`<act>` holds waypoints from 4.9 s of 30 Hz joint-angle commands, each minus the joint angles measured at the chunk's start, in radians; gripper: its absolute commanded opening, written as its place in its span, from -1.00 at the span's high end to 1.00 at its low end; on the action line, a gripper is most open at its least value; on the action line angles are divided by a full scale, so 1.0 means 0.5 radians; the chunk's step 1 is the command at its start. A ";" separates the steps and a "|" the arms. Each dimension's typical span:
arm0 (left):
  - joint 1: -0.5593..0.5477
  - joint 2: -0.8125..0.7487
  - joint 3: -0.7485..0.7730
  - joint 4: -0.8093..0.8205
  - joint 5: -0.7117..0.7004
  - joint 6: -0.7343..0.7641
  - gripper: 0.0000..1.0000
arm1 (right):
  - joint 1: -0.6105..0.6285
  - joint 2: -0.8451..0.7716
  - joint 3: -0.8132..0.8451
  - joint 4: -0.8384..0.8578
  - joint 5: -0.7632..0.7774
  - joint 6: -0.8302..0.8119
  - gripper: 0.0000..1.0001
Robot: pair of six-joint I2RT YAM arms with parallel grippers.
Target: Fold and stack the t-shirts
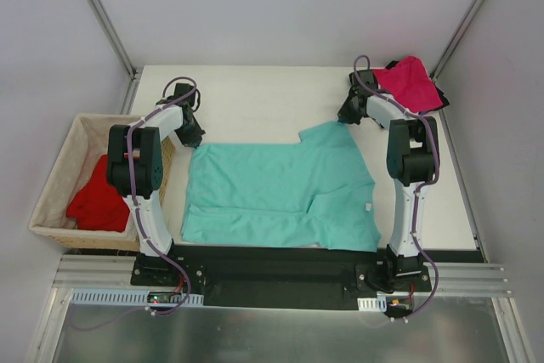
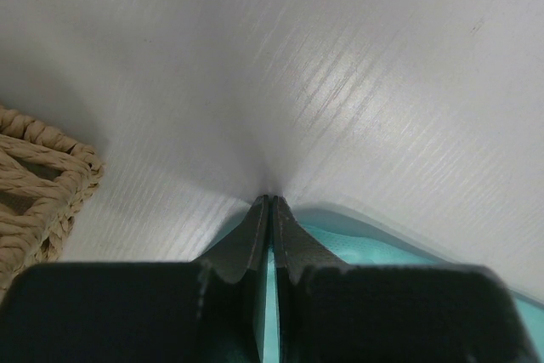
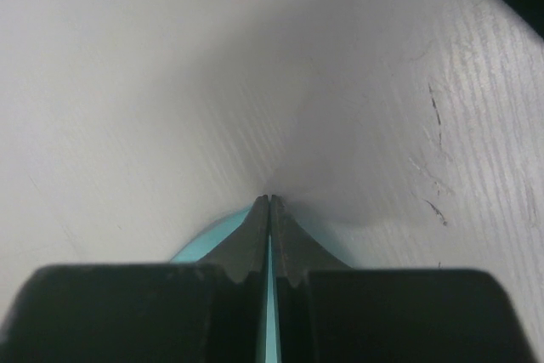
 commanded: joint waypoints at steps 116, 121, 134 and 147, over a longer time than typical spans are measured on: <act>-0.259 -1.181 -1.159 -0.245 -0.413 -0.396 1.00 | 1.103 -2.866 -2.058 -0.789 0.996 0.207 0.99; -0.299 -1.166 -1.189 -0.245 -0.441 -0.427 1.00 | 1.128 -2.894 -2.111 -0.804 1.017 0.250 0.99; -0.394 -1.154 -1.242 -0.248 -0.472 -0.488 1.00 | 1.171 -2.848 -2.135 -0.773 1.042 0.275 0.99; -0.498 -1.071 -1.257 -0.260 -0.450 -0.516 0.83 | 1.223 -2.805 -2.141 -0.764 1.073 0.293 0.99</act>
